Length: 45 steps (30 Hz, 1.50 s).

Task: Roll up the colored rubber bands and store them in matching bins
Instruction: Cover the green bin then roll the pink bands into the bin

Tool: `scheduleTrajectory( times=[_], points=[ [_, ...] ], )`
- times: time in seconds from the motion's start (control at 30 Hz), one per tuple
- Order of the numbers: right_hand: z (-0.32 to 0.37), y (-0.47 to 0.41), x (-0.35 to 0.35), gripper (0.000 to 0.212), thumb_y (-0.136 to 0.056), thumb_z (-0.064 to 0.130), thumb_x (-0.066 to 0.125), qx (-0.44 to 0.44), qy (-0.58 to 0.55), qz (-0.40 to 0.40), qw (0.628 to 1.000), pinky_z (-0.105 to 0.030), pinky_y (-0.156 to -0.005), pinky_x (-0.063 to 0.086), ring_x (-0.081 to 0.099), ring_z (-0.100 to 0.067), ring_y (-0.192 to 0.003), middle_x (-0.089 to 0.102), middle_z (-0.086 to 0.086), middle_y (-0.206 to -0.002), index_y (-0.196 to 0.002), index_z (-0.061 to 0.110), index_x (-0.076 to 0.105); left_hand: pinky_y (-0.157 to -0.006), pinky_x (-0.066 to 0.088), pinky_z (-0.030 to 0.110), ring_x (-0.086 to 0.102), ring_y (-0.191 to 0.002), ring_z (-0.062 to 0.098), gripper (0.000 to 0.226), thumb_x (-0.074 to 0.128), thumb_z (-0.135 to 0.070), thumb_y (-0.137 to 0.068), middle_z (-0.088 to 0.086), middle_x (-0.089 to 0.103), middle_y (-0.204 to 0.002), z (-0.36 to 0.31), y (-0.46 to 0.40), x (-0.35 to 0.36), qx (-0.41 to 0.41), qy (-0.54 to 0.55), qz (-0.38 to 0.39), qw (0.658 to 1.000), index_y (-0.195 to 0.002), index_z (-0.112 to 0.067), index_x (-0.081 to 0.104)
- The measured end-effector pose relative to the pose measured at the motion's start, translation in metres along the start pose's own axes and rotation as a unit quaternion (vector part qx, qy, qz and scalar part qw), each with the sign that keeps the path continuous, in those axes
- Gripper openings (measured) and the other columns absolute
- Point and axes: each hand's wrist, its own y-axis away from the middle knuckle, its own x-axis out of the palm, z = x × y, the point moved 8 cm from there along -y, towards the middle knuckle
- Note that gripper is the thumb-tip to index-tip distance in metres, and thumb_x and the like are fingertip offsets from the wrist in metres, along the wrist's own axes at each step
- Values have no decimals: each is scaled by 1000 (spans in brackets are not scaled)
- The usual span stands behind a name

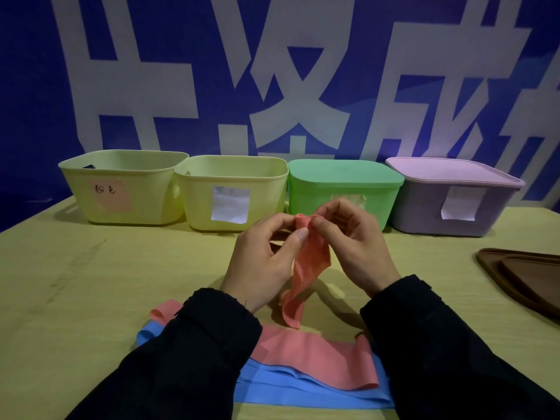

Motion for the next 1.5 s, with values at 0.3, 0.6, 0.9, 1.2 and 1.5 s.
scheduleTrajectory(
  times=[0.3,0.6,0.9,1.2,1.5],
  points=[
    [11,3,1,6,-84,13,72,38,-86,-3,996,-14,-64,49,63,0,-72,71,11,-76,-85,19,73,-74,59,28,71,-85,17,15,62,-15,-100,5,71,-99,1,-4,-6,-22,63,-23,998,-105,-27,69],
    [3,7,20,27,-83,17,66,70,-91,72,991,-21,-72,48,62,-9,-83,75,2,-92,-107,27,75,-74,60,29,73,-86,17,14,65,-10,-97,4,73,-98,11,-4,-10,-68,137,-41,987,-107,-20,66],
    [-6,4,5,10,-84,17,78,107,-72,39,991,-20,-63,50,66,-7,-72,75,2,-79,-94,15,77,-69,56,27,67,-80,14,18,82,-14,-82,2,74,-87,5,-5,-18,-52,128,-62,988,-93,-17,68],
    [1,5,5,10,-78,16,74,94,-141,51,984,-17,-59,48,63,-6,-69,71,5,-76,-88,17,76,-76,60,29,73,-89,15,25,71,-24,-84,4,78,-95,3,-4,-11,-71,176,-30,981,-109,-20,73],
    [0,6,15,20,-84,16,66,92,-153,79,981,-21,-70,51,65,-10,-82,74,4,-88,-95,28,78,-87,59,36,73,-95,24,36,77,-19,-84,6,78,-98,5,-3,-8,-74,158,-18,984,-117,-21,64]
  ],
)
